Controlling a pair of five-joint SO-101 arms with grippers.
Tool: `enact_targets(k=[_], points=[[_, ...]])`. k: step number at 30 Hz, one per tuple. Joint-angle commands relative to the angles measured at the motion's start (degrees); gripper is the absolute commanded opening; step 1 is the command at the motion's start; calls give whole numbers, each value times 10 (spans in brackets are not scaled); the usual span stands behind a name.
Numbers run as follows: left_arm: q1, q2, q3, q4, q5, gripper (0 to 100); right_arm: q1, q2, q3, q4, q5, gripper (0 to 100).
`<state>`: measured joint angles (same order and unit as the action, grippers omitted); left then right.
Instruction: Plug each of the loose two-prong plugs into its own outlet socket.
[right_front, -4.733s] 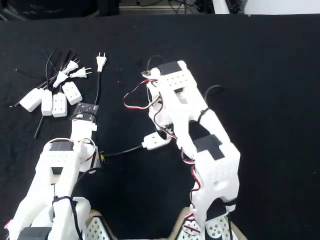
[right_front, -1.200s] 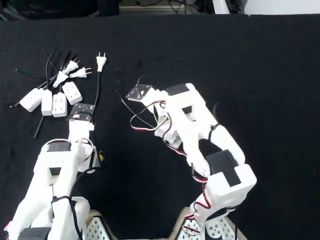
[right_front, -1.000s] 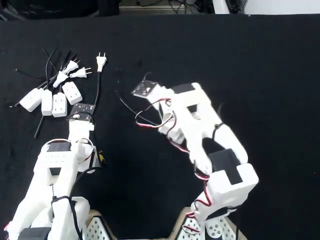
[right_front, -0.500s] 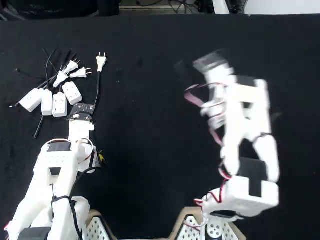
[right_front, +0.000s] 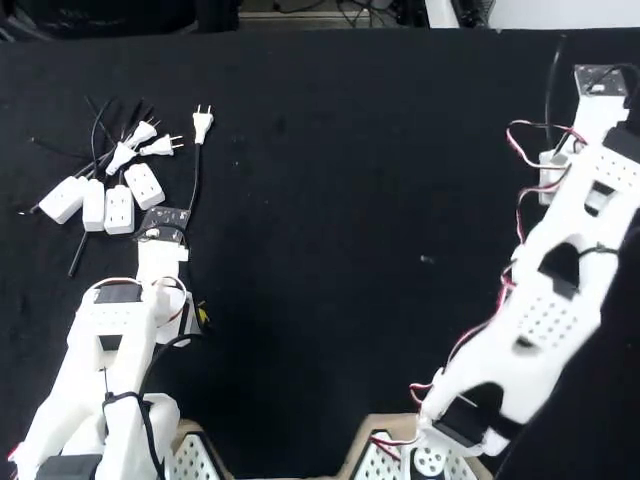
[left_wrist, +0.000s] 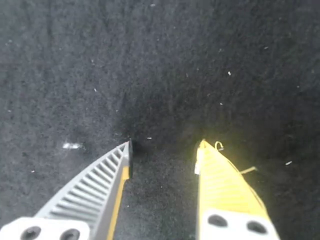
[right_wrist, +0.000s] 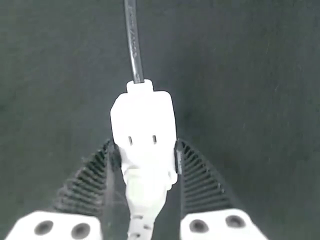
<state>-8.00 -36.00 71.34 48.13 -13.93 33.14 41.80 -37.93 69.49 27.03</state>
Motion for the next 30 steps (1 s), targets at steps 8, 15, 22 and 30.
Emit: enact_targets(k=[8,15,22,30], points=[[-4,-2,5,-8,-2,220,33,321,-534,65,77,11],[-5,-1,5,-8,-2,220,50,363,-562,66,79,12],[-5,-2,5,-8,-2,220,55,367,-562,60,79,12],[-5,-2,5,-8,-2,220,45,347,-560,177,77,52]])
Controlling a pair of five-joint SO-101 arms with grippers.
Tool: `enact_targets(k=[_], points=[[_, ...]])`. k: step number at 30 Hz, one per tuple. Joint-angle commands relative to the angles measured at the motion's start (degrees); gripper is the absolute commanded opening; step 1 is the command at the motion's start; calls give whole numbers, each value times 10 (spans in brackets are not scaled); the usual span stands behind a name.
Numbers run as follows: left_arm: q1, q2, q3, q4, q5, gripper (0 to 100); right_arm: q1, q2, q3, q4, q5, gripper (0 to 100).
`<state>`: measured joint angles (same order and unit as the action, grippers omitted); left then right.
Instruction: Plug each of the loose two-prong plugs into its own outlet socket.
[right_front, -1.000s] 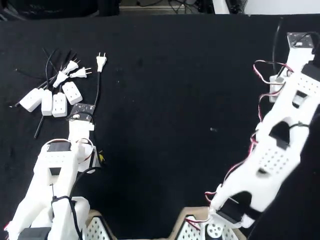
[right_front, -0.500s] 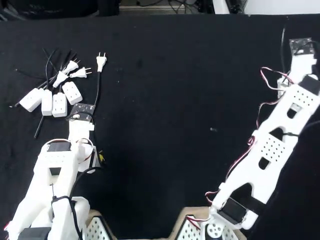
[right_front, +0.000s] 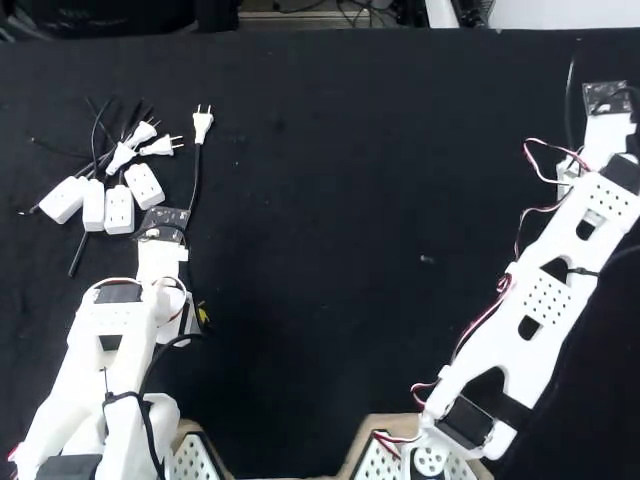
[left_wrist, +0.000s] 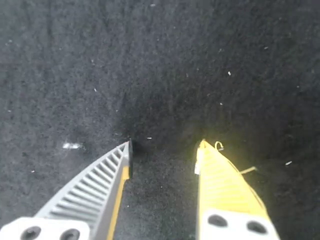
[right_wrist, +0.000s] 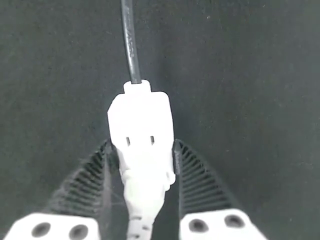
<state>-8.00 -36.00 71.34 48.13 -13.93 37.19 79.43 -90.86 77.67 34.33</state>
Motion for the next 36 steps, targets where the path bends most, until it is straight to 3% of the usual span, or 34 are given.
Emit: enact_targets(k=[1,4,8,15,20,36], points=[[-5,-2,5,-8,-2,220,4,-43,-32,129,4,41],[-5,-2,5,-8,-2,220,2,-82,-30,200,2,12],[-5,-2,5,-8,-2,220,5,-106,-28,207,4,18],[-5,-2,5,-8,-2,220,6,-93,-33,180,5,217],[-5,-2,6,-8,-3,220,6,-87,-31,95,2,219],[-5,-2,6,-8,-3,220,2,-160,-49,89,-55,219]])
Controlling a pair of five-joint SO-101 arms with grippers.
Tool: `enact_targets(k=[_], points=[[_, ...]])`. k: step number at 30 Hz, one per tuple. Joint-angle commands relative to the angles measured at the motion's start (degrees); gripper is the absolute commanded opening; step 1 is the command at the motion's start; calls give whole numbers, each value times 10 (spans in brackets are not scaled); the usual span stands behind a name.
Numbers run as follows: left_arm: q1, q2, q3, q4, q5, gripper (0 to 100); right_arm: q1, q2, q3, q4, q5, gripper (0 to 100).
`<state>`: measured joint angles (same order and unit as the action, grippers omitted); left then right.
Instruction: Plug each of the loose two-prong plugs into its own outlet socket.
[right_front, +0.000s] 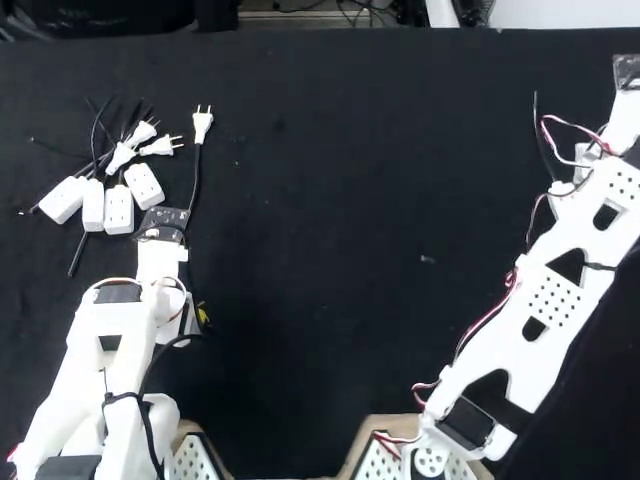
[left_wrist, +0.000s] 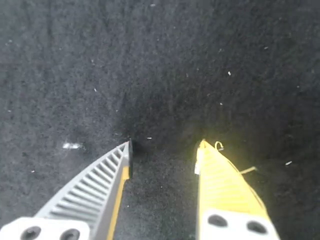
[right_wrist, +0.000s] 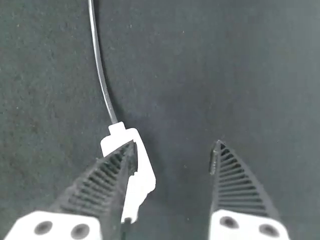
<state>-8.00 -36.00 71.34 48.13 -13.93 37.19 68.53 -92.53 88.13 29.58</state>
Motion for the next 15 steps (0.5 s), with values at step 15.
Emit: enact_targets(k=[15], points=[[-3,-2,6,-8,-4,220,-55,-236,-31,83,-127,219]])
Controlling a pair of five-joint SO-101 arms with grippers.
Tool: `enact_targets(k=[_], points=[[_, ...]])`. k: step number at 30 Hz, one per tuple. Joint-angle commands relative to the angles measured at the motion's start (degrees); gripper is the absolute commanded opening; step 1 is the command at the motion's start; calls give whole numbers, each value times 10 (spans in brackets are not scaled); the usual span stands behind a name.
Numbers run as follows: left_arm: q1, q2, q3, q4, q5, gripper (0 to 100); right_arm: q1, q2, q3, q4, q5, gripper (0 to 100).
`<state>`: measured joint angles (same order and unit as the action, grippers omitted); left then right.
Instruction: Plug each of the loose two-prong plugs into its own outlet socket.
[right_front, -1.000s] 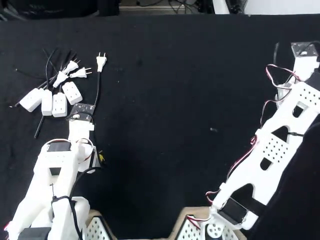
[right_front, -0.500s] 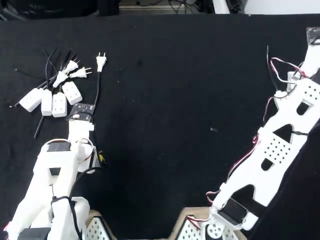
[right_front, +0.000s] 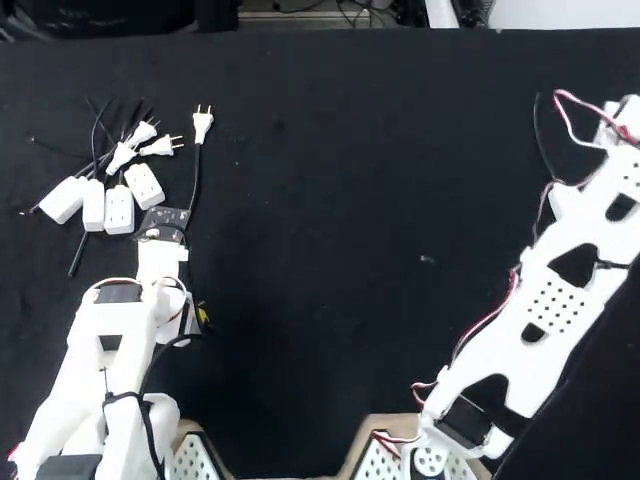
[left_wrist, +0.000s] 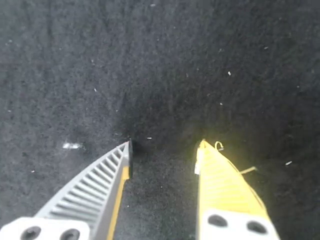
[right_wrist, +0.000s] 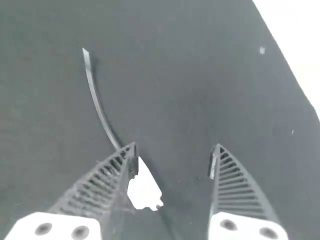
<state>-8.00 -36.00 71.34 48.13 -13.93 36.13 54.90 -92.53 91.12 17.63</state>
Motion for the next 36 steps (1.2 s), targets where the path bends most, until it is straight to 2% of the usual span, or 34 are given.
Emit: enact_targets(k=[1,7,11,17,23,27,31,33,36], points=[[-3,-2,6,-8,-4,220,-56,-119,-31,76,-8,219],[-3,-2,6,-8,-4,220,-94,-200,-14,102,-13,219],[-2,-2,6,-8,-4,220,-111,-268,86,102,-13,219],[-2,-2,6,-8,-4,220,-164,-473,419,101,-13,219],[-2,0,4,-19,-2,220,-318,-671,797,71,-11,219],[-2,-1,5,-21,-2,220,-442,-793,1024,-18,-11,219],[-2,-1,6,-22,-2,220,-534,-889,1239,-158,-13,208],[-2,-1,6,-22,-2,220,-564,-919,1333,-241,-20,147],[-2,0,6,-23,-2,220,-597,-931,1438,-363,-79,5]])
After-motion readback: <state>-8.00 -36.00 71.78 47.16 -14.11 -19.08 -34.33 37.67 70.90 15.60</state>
